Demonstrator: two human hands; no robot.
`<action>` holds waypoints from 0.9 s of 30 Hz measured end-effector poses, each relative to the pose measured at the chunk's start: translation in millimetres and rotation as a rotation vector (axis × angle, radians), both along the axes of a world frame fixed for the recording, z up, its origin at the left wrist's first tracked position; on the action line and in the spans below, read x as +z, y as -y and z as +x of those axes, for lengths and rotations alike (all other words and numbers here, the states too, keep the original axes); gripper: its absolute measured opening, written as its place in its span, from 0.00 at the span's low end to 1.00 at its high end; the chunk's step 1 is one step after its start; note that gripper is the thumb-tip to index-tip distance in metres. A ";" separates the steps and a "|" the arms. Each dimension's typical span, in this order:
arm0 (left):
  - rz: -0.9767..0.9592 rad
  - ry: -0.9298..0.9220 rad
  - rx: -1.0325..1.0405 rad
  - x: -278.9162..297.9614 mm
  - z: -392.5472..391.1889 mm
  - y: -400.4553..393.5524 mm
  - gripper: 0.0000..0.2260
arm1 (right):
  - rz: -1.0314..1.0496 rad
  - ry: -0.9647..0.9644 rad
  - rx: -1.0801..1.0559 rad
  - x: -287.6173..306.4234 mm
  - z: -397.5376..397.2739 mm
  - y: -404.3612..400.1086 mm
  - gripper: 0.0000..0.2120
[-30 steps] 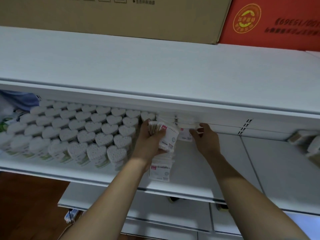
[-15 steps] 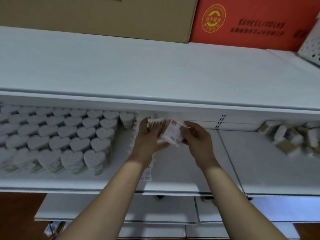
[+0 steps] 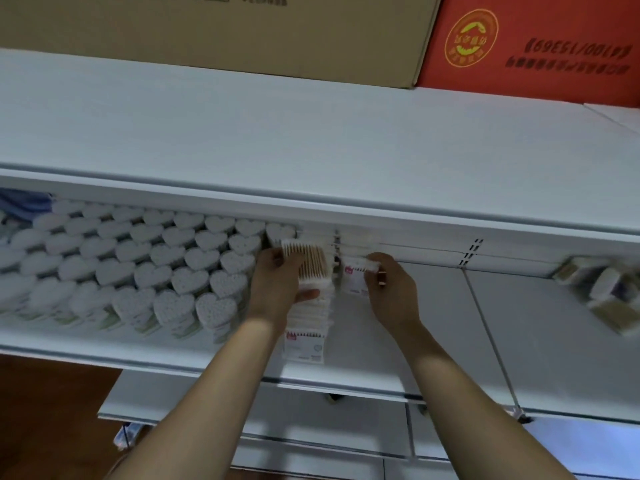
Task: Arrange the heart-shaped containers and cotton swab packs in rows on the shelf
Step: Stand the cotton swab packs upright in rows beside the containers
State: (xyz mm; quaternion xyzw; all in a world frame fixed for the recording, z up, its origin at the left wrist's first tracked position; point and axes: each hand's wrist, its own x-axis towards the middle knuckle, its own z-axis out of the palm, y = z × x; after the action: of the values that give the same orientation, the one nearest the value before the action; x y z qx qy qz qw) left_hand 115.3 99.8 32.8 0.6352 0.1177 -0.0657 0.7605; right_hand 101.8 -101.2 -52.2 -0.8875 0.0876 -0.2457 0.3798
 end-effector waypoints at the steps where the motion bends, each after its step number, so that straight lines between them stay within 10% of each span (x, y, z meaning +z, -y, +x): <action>1: 0.002 -0.002 -0.012 0.7 -1.1 -1.0 0.12 | -0.025 0.012 0.002 -4.1 2.4 -1.7 0.14; 17: -0.065 0.024 -0.185 4.6 -8.7 2.9 0.07 | -0.141 0.051 -0.073 0.0 -2.5 4.7 0.17; 19: -0.060 0.049 -0.229 5.9 -9.8 9.3 0.09 | 0.106 0.005 -0.078 20.8 -14.8 1.9 0.08; 22: 0.050 0.175 -0.328 7.8 -14.6 19.8 0.12 | 0.803 -0.270 0.093 60.1 -27.9 -4.6 0.21; 27: 0.175 0.285 -0.459 8.4 -19.4 31.7 0.16 | 0.943 -0.248 0.210 76.5 -45.2 4.4 0.09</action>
State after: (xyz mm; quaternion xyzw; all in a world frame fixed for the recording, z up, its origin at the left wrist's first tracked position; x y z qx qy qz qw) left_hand 95.9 68.1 41.2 0.7111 -0.1320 -0.1358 0.6771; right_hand 56.6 -105.6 24.3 -0.6458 0.1438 -0.0321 0.7492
